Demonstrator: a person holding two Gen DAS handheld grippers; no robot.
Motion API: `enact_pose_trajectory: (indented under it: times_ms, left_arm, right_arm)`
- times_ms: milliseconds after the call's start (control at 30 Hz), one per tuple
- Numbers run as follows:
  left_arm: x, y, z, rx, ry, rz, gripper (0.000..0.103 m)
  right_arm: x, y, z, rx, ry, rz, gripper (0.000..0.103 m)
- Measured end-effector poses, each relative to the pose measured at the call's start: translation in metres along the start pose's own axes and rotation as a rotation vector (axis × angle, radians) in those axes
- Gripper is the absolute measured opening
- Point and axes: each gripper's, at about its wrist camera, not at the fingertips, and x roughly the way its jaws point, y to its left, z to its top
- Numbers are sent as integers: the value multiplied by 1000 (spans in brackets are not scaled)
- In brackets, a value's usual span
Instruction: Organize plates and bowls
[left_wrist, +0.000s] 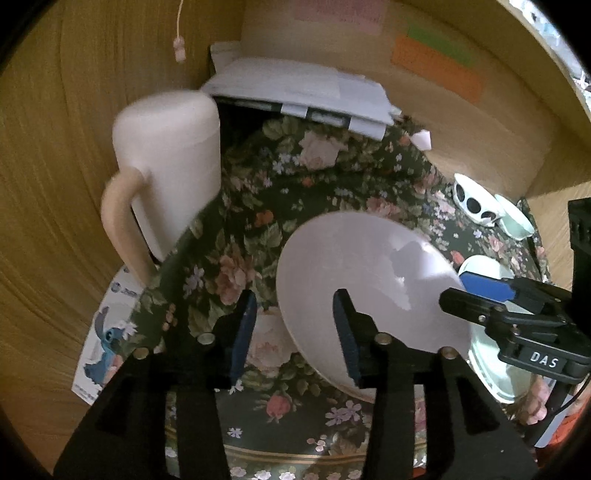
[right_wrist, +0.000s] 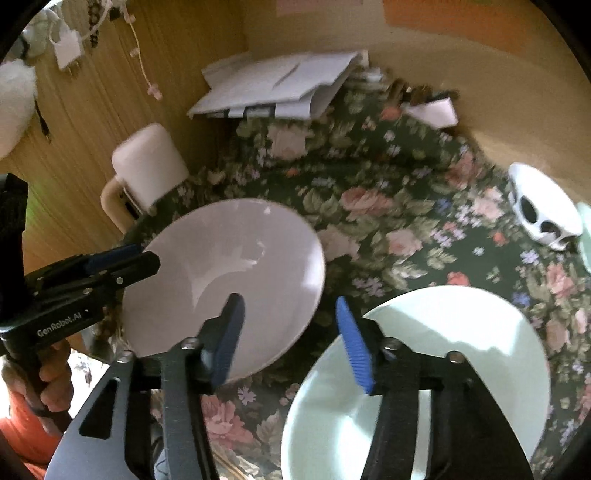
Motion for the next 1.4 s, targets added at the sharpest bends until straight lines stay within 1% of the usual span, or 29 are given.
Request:
enact_pose_trajectory:
  times_ms: [133, 200, 233, 267, 333, 367, 400, 433, 533, 667, 800, 967, 1067, 1233, 1400]
  left_arm:
    - [-12, -8, 7, 15, -39, -3, 53]
    - [-20, -15, 11, 28, -64, -9, 60]
    - [-23, -19, 13, 34, -73, -13, 62]
    - [-26, -23, 15, 42, -84, -18, 62]
    - [-31, -31, 18, 60, -96, -27, 63]
    - [-32, -36, 20, 68, -101, -33, 66]
    - [-34, -42, 22, 77, -108, -41, 72]
    - [-36, -46, 24, 83, -114, -45, 74]
    - [-38, -62, 30, 118, -135, -58, 75]
    - [-35, -86, 39, 158, -147, -76, 82]
    - [-27, -111, 50, 197, -152, -93, 87]
    - [-11, -139, 68, 219, -115, -146, 87]
    - [-2, -153, 78, 240, -117, -155, 87]
    - [13, -176, 93, 286, -127, -154, 88]
    - [39, -197, 110, 307, -107, -154, 88]
  right_arm:
    - [-15, -6, 2, 8, -34, -5, 52]
    - [-23, -9, 3, 9, -49, -12, 52]
    - [-28, -12, 3, 10, -58, -17, 52]
    - [-31, -14, 3, 10, -65, -21, 55]
    - [-42, -21, 4, 15, -94, -43, 65]
    - [-47, -24, 4, 18, -111, -57, 69]
    - [-53, -28, 4, 20, -125, -71, 71]
    - [-57, -31, 4, 21, -134, -83, 72]
    - [-71, -46, 5, 42, -163, -119, 74]
    - [-87, -68, 6, 79, -193, -159, 77]
    - [-100, -93, 7, 111, -217, -205, 79]
    - [-108, -123, 10, 150, -229, -246, 80]
    - [-110, -144, 12, 169, -244, -300, 80]
    - [-106, -177, 20, 200, -242, -374, 80]
    - [-96, -207, 26, 228, -230, -400, 80]
